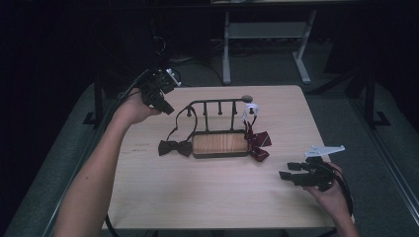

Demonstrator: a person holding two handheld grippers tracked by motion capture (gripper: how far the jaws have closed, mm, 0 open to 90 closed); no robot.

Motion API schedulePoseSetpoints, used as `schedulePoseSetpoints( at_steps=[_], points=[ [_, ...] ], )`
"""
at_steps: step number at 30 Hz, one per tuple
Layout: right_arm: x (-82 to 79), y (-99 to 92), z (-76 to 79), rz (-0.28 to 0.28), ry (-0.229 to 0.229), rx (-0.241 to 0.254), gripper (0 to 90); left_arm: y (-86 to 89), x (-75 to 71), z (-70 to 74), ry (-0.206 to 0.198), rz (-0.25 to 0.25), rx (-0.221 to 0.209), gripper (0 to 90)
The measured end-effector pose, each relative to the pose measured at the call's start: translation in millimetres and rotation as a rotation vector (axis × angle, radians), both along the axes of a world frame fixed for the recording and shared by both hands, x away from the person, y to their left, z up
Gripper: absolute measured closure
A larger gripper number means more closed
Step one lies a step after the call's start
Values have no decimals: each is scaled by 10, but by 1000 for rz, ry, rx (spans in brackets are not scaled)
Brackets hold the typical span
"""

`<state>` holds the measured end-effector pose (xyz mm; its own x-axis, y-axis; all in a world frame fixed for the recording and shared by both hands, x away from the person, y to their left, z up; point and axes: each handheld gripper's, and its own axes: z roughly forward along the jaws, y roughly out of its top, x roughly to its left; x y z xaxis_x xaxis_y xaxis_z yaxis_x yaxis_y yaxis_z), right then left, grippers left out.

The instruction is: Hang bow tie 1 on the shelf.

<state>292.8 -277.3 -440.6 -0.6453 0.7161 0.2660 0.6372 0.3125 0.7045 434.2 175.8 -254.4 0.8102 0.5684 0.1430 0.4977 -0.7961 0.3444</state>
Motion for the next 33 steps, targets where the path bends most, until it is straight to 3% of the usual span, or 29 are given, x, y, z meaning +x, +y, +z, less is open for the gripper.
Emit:
schedulePoseSetpoints(
  at_steps=[5, 13, 23, 33],
  points=[
    [1, -4, -4, -4, 0, -7, 415, 24, -44, 5, -10, -10, -12, 795],
    [-2, -9, -8, -17, -11, -16, 399, 103, -150, -119, -8, -6, -67, 770],
    [2, -18, -7, -34, -13, -21, 392, 193, -278, -192, -2, -26, -77, 733],
    [-7, -29, -2, -38, -21, -20, 392, 218, -439, -212, -32, -47, -103, 692]
  ],
)
